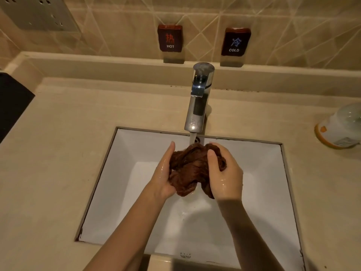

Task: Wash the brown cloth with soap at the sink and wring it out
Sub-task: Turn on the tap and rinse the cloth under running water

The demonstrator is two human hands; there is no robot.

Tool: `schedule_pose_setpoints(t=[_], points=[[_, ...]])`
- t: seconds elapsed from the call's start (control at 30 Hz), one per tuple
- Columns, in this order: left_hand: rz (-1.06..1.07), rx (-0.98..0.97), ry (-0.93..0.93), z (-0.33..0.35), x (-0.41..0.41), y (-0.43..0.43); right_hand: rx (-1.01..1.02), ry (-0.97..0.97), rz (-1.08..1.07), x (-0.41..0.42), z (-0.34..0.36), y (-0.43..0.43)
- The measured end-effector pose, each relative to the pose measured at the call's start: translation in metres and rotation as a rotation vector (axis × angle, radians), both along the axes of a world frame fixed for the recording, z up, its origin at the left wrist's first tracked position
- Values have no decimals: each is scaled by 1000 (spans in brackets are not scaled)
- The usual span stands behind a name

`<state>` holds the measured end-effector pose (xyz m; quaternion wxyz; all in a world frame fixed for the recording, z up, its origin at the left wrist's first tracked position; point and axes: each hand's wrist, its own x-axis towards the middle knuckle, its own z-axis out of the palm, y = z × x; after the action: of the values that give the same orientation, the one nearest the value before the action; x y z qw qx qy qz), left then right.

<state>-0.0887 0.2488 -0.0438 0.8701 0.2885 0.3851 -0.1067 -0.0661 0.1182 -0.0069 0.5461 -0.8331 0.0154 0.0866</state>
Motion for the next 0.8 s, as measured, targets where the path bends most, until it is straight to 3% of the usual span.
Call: schedule_pose_setpoints(t=[0.13, 0.3, 0.43, 0.5, 0.63, 0.7, 0.8], points=[[-66, 124, 35, -1, 6, -8, -252, -67, 146, -17, -20, 19], [23, 520, 65, -8, 17, -10, -200, 33, -38, -3, -35, 40], [37, 625, 46, -4, 20, -10, -196, 122, -34, 27, -47, 45], [32, 655, 13, -5, 18, -9, -133, 144, 52, 34, -48, 39], [13, 619, 18, -10, 18, -7, 190, 212, 289, 26, -39, 24], [32, 527, 8, -10, 21, -10, 115, 104, 377, 17, -40, 24], [59, 553, 23, -8, 26, -18, 0, -21, 307, 13, -47, 33]])
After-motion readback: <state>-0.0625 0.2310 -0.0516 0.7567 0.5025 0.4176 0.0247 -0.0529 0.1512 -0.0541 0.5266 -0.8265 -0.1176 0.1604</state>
